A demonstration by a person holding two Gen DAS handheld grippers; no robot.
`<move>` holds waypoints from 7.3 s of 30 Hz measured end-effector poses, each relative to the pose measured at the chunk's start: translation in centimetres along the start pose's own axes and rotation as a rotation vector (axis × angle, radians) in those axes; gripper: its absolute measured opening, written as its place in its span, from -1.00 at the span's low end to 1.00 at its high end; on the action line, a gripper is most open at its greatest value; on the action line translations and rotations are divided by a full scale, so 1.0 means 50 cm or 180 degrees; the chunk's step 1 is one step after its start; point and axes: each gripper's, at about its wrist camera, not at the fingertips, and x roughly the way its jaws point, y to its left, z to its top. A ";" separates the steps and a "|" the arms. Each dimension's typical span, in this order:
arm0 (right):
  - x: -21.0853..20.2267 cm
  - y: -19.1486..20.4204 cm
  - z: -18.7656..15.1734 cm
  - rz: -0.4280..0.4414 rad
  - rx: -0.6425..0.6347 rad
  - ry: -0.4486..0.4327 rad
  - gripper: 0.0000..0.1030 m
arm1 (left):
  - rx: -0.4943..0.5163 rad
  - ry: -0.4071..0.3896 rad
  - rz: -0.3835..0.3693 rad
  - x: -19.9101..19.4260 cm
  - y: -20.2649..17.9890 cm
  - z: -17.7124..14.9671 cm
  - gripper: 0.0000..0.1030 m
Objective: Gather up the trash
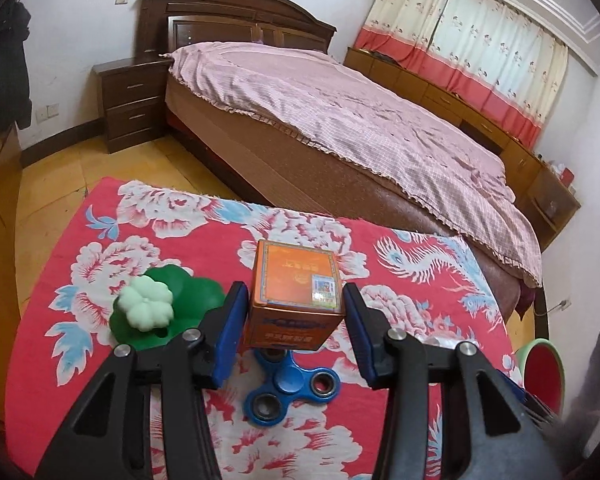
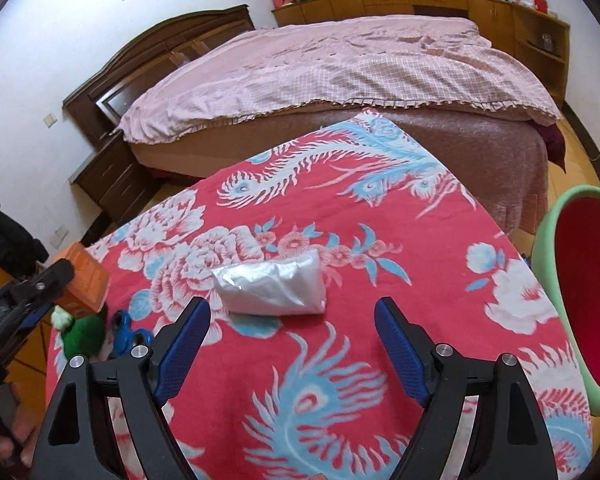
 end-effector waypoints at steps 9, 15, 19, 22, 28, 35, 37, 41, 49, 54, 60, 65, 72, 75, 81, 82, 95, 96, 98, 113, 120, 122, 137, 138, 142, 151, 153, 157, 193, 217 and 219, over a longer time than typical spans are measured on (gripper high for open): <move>0.052 0.039 0.010 -0.0209 -0.0156 -0.0023 0.68 | -0.0103 0.0018 -0.0013 0.000 0.015 0.004 -0.05; 0.081 0.050 0.010 -0.0357 -0.0293 0.0015 0.68 | -0.0096 0.0038 -0.0038 0.001 0.012 0.003 -0.05; 0.078 0.048 0.009 -0.0289 -0.0307 0.0011 0.35 | -0.0092 0.0048 -0.0044 0.002 0.010 0.002 -0.05; 0.071 0.043 0.006 -0.0248 -0.0315 0.0027 0.35 | -0.0085 0.0062 -0.0061 0.003 0.007 0.001 -0.05; 0.041 0.020 -0.002 -0.0197 -0.0227 0.0008 0.34 | -0.0051 0.0064 -0.0098 -0.001 -0.002 -0.002 -0.05; -0.027 -0.013 -0.015 -0.0232 -0.0186 -0.0077 0.34 | 0.0052 0.0079 -0.0183 -0.007 -0.030 -0.010 -0.05; -0.046 -0.024 -0.020 -0.0243 -0.0174 -0.0098 0.35 | 0.0092 0.0084 -0.0216 -0.010 -0.041 -0.014 -0.05; -0.088 -0.055 -0.029 -0.0259 -0.0108 -0.0136 0.34 | 0.0195 0.0114 -0.0304 -0.015 -0.070 -0.025 -0.05; -0.171 -0.119 -0.049 -0.0382 0.0052 -0.0259 0.35 | 0.0398 0.0209 -0.0464 -0.026 -0.130 -0.052 -0.05; -0.222 -0.159 -0.062 -0.0447 0.0198 -0.0368 0.35 | 0.0487 0.0254 -0.0518 -0.040 -0.160 -0.067 -0.05; -0.260 -0.203 -0.079 -0.0509 0.0329 -0.0440 0.35 | 0.0612 0.0271 -0.0588 -0.065 -0.200 -0.092 -0.05; -0.286 -0.259 -0.094 -0.0613 0.0518 -0.0485 0.35 | 0.0694 0.0351 -0.0664 -0.072 -0.238 -0.118 -0.05; -0.311 -0.331 -0.112 -0.0714 0.0727 -0.0511 0.35 | 0.0824 0.0455 -0.0764 -0.076 -0.295 -0.151 -0.05; -0.317 -0.357 -0.119 -0.0755 0.0788 -0.0518 0.35 | 0.0906 0.0493 -0.0800 -0.077 -0.324 -0.166 -0.05; -0.316 -0.409 -0.129 -0.0792 0.0928 -0.0490 0.35 | 0.1051 0.0571 -0.0865 -0.076 -0.383 -0.193 -0.05; -0.315 -0.415 -0.130 -0.0795 0.0948 -0.0487 0.35 | 0.1081 0.0588 -0.0876 -0.073 -0.396 -0.198 -0.05; -0.299 -0.512 -0.135 -0.0770 0.1194 -0.0494 0.36 | 0.1344 0.0754 -0.0966 -0.041 -0.504 -0.248 -0.05; -0.298 -0.516 -0.134 -0.0763 0.1204 -0.0496 0.36 | 0.1357 0.0768 -0.0973 -0.038 -0.509 -0.250 -0.05; -0.295 -0.523 -0.132 -0.0750 0.1218 -0.0492 0.36 | 0.1382 0.0799 -0.0986 -0.030 -0.520 -0.256 -0.05; -0.293 -0.561 -0.123 -0.0678 0.1292 -0.0589 0.51 | 0.1530 0.0878 -0.1061 -0.003 -0.582 -0.278 -0.05; -0.312 -0.576 -0.122 -0.0767 0.1319 -0.0648 0.51 | 0.1652 0.0910 -0.1246 0.001 -0.623 -0.297 -0.05; -0.317 -0.581 -0.123 -0.0796 0.1330 -0.0665 0.51 | 0.1692 0.0935 -0.1312 0.002 -0.637 -0.306 -0.05; -0.341 -0.598 -0.132 -0.0852 0.1407 -0.0703 0.51 | 0.1758 0.0983 -0.1475 -0.011 -0.663 -0.322 -0.05; -0.343 -0.595 -0.133 -0.0847 0.1393 -0.0703 0.51 | 0.1742 0.0979 -0.1457 -0.013 -0.659 -0.322 -0.05; -0.353 -0.576 -0.137 -0.0806 0.1335 -0.0704 0.51 | 0.1671 0.0953 -0.1346 -0.025 -0.637 -0.317 0.02; -0.377 -0.505 -0.150 -0.0678 0.1148 -0.0716 0.51 | 0.1473 0.0877 -0.1158 -0.073 -0.563 -0.305 0.03; -0.382 -0.485 -0.153 -0.0640 0.1086 -0.0711 0.51 | 0.1429 0.0850 -0.1133 -0.086 -0.545 -0.301 0.03; -0.392 -0.443 -0.160 -0.0582 0.0939 -0.0718 0.52 | 0.1329 0.0787 -0.1054 -0.113 -0.507 -0.292 0.03; -0.500 -0.174 -0.275 -0.0198 0.0071 -0.0922 0.55 | 0.0697 0.0087 -0.0337 -0.364 -0.220 -0.286 0.03; -0.542 -0.144 -0.298 -0.0093 -0.0029 -0.1025 0.55 | 0.0609 -0.0102 -0.0208 -0.432 -0.187 -0.299 0.03; -0.542 -0.144 -0.298 -0.0095 -0.0022 -0.1022 0.55 | 0.0611 -0.0104 -0.0201 -0.432 -0.187 -0.299 0.03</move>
